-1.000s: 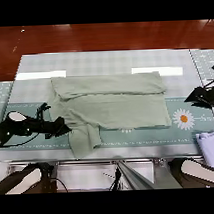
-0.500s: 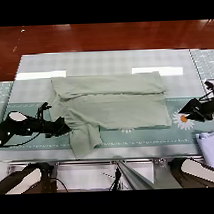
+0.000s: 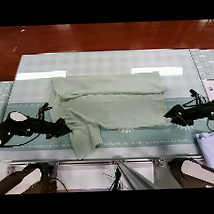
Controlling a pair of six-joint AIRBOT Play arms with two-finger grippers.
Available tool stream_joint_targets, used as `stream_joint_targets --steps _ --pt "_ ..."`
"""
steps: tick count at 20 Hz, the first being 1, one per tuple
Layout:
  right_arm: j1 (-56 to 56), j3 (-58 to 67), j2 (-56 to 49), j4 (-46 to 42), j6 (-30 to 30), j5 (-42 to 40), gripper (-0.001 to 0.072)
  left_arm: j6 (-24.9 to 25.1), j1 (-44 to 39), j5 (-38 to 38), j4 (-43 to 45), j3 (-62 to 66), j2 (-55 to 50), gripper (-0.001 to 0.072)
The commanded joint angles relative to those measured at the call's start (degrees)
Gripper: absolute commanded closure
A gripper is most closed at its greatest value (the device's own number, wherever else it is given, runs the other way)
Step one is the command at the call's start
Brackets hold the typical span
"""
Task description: Fold the shirts.
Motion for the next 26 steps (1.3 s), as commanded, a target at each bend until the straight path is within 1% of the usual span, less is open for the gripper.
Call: stream_joint_targets --steps 1,2,4,6,7,9,11,13,16,19,21,23,26 --pt "4.2 -1.0 -0.1 0.5 3.6 -7.6 0.0181 0.0 0.0 1.4 -0.2 0.0 0.0 0.068" --pt "5.0 -1.0 -0.1 0.5 3.5 -7.2 0.0323 0.0 0.1 2.1 -0.2 0.1 0.0 0.0681" --pt "5.6 -0.9 0.0 1.0 3.0 -5.6 0.0689 0.0 0.5 2.6 -0.4 0.5 0.0 0.068" --pt "5.6 0.4 1.0 2.5 0.2 -3.8 0.0687 0.1 1.4 1.3 -0.7 2.4 0.2 0.068" --pt "5.6 1.9 2.2 3.9 -0.6 -3.3 0.0687 1.8 1.7 0.0 -1.6 4.3 0.5 0.0681" --pt "5.6 5.4 4.4 7.6 -1.0 -4.1 0.0688 5.0 1.9 -2.0 -3.9 9.4 1.0 0.068" --pt "5.6 9.7 5.1 13.2 -1.0 -5.2 0.0688 5.2 1.9 -1.5 -4.1 16.4 1.0 0.068" --pt "5.6 13.1 4.9 18.8 -1.3 -8.7 0.0689 5.2 1.9 0.1 -6.0 23.3 0.6 0.068" --pt "5.6 15.8 3.7 24.0 -1.9 -18.0 0.0689 6.6 1.8 4.7 -9.4 30.7 -1.5 0.0679" --pt "8.6 21.2 -2.4 24.7 -2.5 -20.3 0.0689 6.6 1.8 5.6 -10.9 37.0 -8.6 0.068" --pt "11.3 25.3 -7.3 24.1 -2.4 -23.4 0.0689 6.6 1.8 5.6 -14.0 41.0 -14.4 0.0679" --pt "12.9 29.2 -12.1 23.3 -1.1 -25.3 0.0689 6.6 2.0 5.2 -16.1 45.6 -20.2 0.0679" --pt "14.4 33.0 -18.1 23.3 -0.7 -25.5 0.0689 6.4 2.0 0.7 -16.5 52.5 -28.8 0.0679"
